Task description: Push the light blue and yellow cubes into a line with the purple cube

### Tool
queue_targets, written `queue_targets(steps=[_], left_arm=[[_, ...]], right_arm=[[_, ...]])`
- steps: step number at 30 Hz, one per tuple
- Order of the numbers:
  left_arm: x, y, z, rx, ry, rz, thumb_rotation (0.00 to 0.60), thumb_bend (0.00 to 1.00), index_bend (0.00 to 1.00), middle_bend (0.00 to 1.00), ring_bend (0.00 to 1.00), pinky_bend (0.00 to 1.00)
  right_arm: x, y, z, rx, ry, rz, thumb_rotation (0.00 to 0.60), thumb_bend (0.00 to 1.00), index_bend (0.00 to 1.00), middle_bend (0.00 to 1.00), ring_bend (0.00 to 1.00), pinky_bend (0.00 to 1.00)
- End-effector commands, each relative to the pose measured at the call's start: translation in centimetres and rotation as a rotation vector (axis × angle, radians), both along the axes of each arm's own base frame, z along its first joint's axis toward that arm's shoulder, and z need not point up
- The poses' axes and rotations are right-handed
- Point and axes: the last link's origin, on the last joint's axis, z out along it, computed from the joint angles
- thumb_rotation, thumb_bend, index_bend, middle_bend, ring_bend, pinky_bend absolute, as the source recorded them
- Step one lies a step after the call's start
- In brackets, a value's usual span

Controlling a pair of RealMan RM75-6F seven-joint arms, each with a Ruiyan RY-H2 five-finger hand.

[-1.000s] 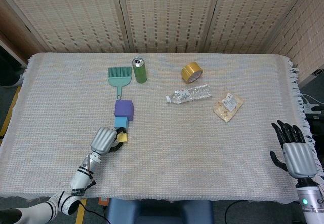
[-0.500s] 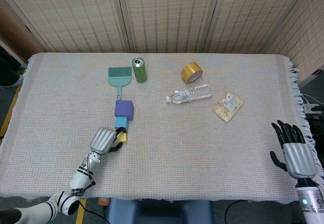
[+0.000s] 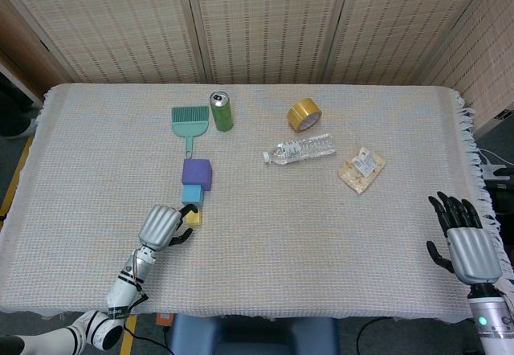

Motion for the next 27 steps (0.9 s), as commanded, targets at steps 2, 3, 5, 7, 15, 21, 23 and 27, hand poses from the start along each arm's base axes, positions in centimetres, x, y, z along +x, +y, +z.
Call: queue_targets(steps=[2, 3, 5, 7, 15, 21, 23, 27], left_arm=[[0.0, -0.6, 0.2, 0.001, -0.008, -0.002, 0.6, 0.33, 0.37, 1.0, 1.0, 1.0], [0.0, -0.9, 0.2, -0.002, -0.013, -0.003, 0.6, 0.33, 0.37, 1.0, 1.0, 1.0], [-0.1, -1.9, 0.2, -0.013, -0.02, -0.009, 0.6, 0.34, 0.37, 1.0, 1.0, 1.0], [-0.2, -2.9, -0.1, -0.036, -0.012, -0.003, 0.6, 0.36, 0.37, 1.0, 1.0, 1.0], [0.6, -5.9, -1.6, -0.134, 0.014, -0.028, 0.6, 0.47, 0.26, 1.0, 1.0, 1.0], [0.1, -5.2, -1.9, -0.156, 0.073, 0.011, 0.6, 0.57, 0.22, 1.0, 1.0, 1.0], [-0.2, -5.1, -1.8, -0.165, 0.077, 0.03, 0.6, 0.59, 0.21, 1.0, 1.0, 1.0], [-0.5, -4.9, -1.5, -0.151, 0.076, 0.044, 0.6, 0.6, 0.21, 1.0, 1.0, 1.0]], right_arm=[[0.1, 0.1, 0.1, -0.003, -0.003, 0.004, 0.6, 0.14, 0.0, 0.0, 0.0, 0.0], [0.1, 0.2, 0.1, -0.004, -0.003, 0.005, 0.6, 0.14, 0.0, 0.0, 0.0, 0.0], [0.1, 0.2, 0.2, -0.005, -0.004, 0.005, 0.6, 0.14, 0.0, 0.0, 0.0, 0.0], [0.1, 0.2, 0.1, -0.002, -0.004, 0.006, 0.6, 0.14, 0.0, 0.0, 0.0, 0.0], [0.3, 0.4, 0.3, 0.002, -0.011, 0.016, 0.6, 0.14, 0.0, 0.0, 0.0, 0.0], [0.2, 0.5, 0.5, -0.001, -0.012, 0.018, 0.6, 0.14, 0.0, 0.0, 0.0, 0.0], [0.2, 0.5, 0.5, -0.003, -0.01, 0.014, 0.6, 0.14, 0.0, 0.0, 0.0, 0.0], [0.1, 0.5, 0.4, 0.002, -0.008, 0.012, 0.6, 0.14, 0.0, 0.0, 0.0, 0.0]])
